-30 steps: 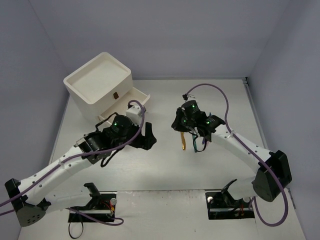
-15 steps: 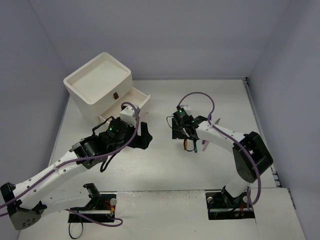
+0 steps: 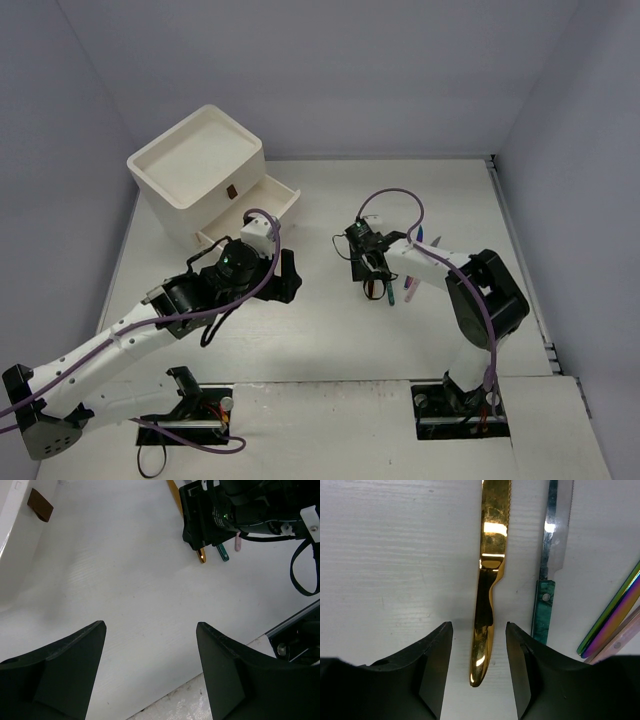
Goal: Sort the eating utensils into containers
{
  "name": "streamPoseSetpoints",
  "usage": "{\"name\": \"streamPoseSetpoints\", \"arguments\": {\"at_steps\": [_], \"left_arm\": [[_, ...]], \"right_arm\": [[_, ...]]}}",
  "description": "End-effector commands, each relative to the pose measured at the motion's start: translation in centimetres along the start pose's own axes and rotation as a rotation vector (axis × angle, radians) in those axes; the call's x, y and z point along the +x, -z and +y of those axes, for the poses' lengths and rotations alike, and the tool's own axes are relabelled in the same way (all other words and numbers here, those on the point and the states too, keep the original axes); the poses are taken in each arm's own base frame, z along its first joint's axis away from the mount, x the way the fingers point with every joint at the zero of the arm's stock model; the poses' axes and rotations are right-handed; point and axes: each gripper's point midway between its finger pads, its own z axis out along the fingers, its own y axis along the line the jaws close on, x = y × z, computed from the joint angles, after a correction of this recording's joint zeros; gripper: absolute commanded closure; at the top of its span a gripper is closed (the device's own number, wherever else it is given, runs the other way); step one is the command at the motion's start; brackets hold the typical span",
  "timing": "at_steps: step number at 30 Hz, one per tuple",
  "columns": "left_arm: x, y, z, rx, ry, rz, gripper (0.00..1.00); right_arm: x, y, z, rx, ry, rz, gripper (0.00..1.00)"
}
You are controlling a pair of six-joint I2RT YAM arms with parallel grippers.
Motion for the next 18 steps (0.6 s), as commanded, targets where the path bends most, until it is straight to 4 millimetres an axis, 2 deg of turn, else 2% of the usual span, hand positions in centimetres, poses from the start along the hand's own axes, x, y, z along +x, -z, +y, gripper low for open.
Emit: {"name": "streamPoseSetpoints", "arguments": {"at_steps": [1, 5, 16, 18], "left_arm": [[-1.4, 0.3, -0.6, 0.018, 0.022, -0.052, 0.30], [-1.5, 0.3, -0.6, 0.020, 0.021, -0.053, 0.30], [-1.3, 0.3, -0.5, 0.016, 0.014, -0.043, 0.30], [-1.3, 0.3, -0.5, 0.015, 0.014, -0.044, 0.30]], "right_arm": [[-1.8, -0.5, -0.3, 0.011, 0.018, -0.015, 0.56], [-1.8, -1.3, 0.1, -0.003, 0.033, 0.007, 0.58], [-0.2, -2.2, 1.2, -0.059, 0.044, 0.077, 0.74], [0.1, -2.2, 1.1, -0.057, 0.043, 0.082, 0.73]]}}
